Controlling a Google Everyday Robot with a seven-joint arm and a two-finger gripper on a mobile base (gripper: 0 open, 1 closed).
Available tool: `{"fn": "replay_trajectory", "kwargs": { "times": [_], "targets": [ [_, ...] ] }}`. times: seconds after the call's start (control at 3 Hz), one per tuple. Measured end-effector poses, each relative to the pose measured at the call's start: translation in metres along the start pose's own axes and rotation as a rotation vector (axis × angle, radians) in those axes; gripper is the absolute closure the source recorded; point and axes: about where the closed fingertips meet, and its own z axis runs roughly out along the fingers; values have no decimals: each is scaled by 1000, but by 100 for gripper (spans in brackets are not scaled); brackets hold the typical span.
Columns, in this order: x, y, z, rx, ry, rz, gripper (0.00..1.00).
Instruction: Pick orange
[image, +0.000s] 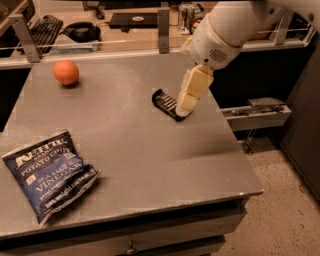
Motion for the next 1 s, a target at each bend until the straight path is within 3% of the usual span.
{"fn": "replay_trajectory", "kwargs": {
  "times": [0.33, 0.67, 1.0],
  "targets": [
    [-46, -16, 30, -22, -104, 12, 0],
    [-47, -16, 30, -22, -104, 12, 0],
    [-65, -34, 54, -12, -152, -7, 0]
  ]
}}
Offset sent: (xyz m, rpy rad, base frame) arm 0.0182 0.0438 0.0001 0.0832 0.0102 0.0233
